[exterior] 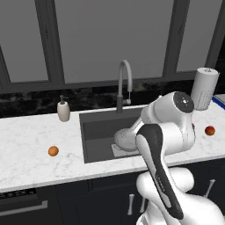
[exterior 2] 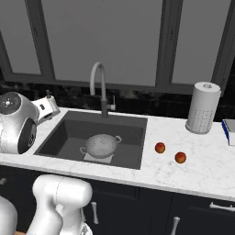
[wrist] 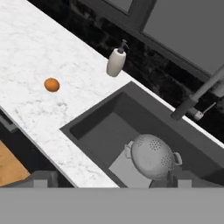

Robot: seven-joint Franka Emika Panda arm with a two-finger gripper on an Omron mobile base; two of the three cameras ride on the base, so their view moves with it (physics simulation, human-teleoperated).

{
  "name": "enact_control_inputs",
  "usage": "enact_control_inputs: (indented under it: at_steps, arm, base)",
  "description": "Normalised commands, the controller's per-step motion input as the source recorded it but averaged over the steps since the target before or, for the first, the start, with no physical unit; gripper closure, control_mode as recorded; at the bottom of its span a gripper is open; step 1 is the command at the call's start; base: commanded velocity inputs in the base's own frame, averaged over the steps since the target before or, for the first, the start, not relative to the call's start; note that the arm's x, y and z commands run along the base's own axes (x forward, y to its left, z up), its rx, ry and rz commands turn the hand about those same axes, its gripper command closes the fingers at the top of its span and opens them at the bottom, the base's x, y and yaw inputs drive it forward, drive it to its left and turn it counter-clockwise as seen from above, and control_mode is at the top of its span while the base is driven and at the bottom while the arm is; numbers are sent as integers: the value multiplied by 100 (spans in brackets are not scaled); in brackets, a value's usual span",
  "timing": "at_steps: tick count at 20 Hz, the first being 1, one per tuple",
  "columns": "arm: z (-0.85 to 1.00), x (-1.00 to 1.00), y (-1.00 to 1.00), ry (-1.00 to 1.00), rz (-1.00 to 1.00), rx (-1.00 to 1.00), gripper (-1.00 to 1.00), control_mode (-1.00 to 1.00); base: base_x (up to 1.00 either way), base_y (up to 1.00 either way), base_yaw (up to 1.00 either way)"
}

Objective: Put the colander in the sink, put the tangerine, apple, apple in the colander, and turn on the sink faucet and pour water over the colander.

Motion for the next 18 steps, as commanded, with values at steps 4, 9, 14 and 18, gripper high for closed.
enact_control_inputs:
  at_steps: [4,9,14,18]
  arm:
    - [64,-40,89,1,14,-13,-100,-100]
    - [12,-3,76,6,2,0,-100,-100]
    - [-5,1,54,11,0,3,-100,-100]
    - [-38,1,48,18,-14,2,-100,-100]
  base:
    - [0,0,0]
    - [0,0,0]
    - [0,0,0]
    - [0,0,0]
